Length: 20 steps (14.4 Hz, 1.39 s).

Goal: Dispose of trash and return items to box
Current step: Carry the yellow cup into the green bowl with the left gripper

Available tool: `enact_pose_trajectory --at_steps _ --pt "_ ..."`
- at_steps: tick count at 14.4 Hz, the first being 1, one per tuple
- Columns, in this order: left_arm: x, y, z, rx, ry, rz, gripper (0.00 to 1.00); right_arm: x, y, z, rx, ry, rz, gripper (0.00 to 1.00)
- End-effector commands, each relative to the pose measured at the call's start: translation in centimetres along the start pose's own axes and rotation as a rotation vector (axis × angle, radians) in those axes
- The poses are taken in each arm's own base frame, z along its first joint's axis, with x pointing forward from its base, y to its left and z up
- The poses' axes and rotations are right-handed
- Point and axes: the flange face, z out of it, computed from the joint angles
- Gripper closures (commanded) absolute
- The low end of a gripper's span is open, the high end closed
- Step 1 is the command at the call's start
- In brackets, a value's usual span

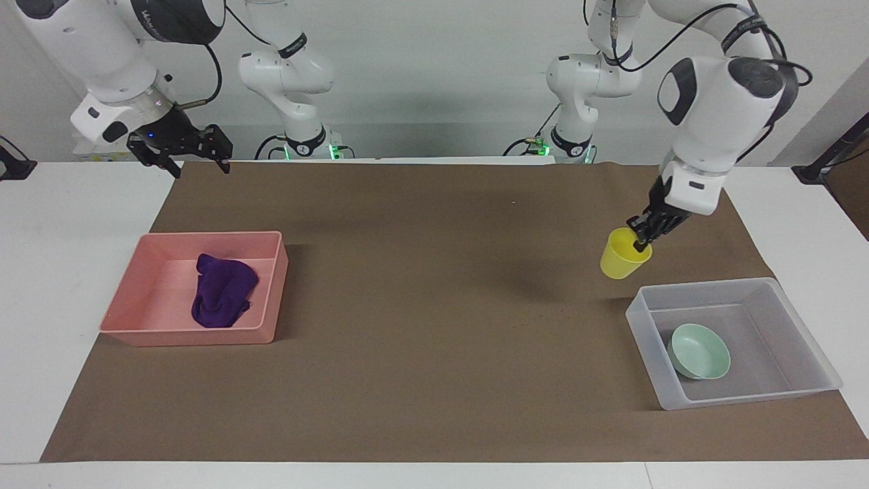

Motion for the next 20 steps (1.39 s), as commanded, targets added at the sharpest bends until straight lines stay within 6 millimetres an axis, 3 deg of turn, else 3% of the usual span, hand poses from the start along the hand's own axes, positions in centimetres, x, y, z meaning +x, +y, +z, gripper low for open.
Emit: enact_pose_trajectory --at_steps 1,2,4,5,6,8,12,13,14,15,17,19,20 --pt "7.1 -6.2 3.0 0.017 -0.031 -0.105 1.00 -0.3 -0.3 0.1 0.007 0.006 0.021 0.01" --pt "8.8 -7.0 5.2 0.018 -0.043 -0.125 1.00 -0.3 -0.4 0.1 0.006 0.004 0.020 0.01" --pt "13.6 -10.8 8.2 0.008 0.013 -0.194 1.00 -0.3 -0.6 0.1 0.005 0.004 0.015 0.01" --pt "14.3 -11.2 9.7 0.009 0.009 -0.198 1.00 -0.3 -0.6 0.0 0.004 0.008 0.017 0.01" --pt "14.7 -11.4 11.0 0.014 0.017 -0.186 1.00 -0.3 -0.7 0.0 0.004 0.008 0.015 0.01" --pt "13.5 -12.1 15.8 0.008 0.014 -0.171 1.00 -0.3 -0.7 0.0 0.004 0.007 0.014 0.01" --pt "12.9 -11.3 19.6 0.023 -0.021 -0.139 0.97 -0.3 -0.7 0.1 0.004 0.005 0.008 0.01" --pt "12.5 -11.4 19.8 0.030 -0.038 -0.107 0.53 -0.3 -0.6 0.2 0.005 0.005 0.008 0.01" --pt "12.3 -11.3 19.5 0.041 -0.046 -0.083 0.01 -0.2 -0.6 0.1 0.004 0.008 0.005 0.01" --pt "12.5 -11.2 18.3 0.054 -0.047 -0.071 0.00 -0.2 -0.6 0.1 0.003 0.016 0.005 0.01" --pt "12.5 -10.8 12.5 0.090 -0.040 -0.022 0.00 -0.1 -0.6 0.0 0.003 0.017 0.015 0.01" --pt "9.8 -8.2 6.1 0.132 -0.024 0.120 0.00 -0.1 -0.6 0.2 0.003 0.016 0.014 0.01" --pt "7.8 -8.0 4.0 0.145 -0.070 0.129 0.00 -0.1 -0.6 0.2 0.003 0.016 0.014 0.01"
